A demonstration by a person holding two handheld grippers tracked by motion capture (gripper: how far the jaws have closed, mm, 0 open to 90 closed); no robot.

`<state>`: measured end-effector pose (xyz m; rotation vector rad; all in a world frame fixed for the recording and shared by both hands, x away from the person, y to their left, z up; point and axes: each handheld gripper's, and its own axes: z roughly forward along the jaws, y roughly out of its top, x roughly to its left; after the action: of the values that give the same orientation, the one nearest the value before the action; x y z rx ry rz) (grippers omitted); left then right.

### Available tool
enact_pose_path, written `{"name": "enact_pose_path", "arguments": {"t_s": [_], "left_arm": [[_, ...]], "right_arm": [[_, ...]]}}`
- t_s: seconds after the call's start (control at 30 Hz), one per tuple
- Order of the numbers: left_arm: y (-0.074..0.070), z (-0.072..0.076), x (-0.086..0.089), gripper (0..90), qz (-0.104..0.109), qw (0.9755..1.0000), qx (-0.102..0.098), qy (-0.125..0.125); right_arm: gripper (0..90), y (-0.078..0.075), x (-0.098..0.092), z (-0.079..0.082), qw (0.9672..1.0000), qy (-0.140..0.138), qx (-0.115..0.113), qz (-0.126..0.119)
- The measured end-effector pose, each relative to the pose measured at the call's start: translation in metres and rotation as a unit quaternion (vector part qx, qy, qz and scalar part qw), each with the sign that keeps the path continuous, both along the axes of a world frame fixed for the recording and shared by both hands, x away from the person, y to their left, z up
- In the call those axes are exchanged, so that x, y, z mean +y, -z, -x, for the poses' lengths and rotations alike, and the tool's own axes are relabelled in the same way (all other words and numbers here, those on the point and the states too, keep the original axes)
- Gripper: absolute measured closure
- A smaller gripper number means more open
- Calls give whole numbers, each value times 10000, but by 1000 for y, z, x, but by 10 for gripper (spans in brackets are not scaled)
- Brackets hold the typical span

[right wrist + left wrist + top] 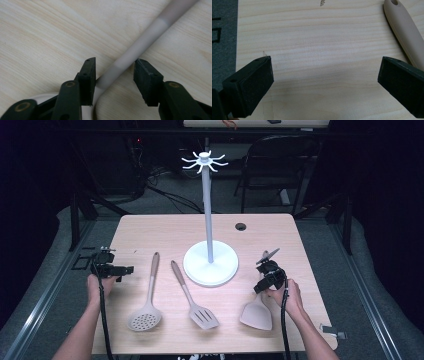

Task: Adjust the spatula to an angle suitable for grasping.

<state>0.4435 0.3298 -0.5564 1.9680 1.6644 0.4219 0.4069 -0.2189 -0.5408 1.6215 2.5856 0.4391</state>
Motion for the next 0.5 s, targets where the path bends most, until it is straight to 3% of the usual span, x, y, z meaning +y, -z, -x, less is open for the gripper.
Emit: {"name": "enact_pose_path", "arguments": {"t_s": [0.33,0.37,0.4,0.5], "left_arm": [[1,-1,-1,1,-8,10000,5,34],[1,-1,-1,1,-12,10000,13,44],[1,-1,-1,1,-12,10000,15,47],[1,-1,-1,1,-15,10000,24,58]], "right_arm": [[649,-4,-11,1,9995,-111,178,238],[662,-5,-12,0,9988,-204,255,368],[671,-4,-12,1,9991,-123,203,346],[688,-6,-15,1,9979,-160,357,515]]}}
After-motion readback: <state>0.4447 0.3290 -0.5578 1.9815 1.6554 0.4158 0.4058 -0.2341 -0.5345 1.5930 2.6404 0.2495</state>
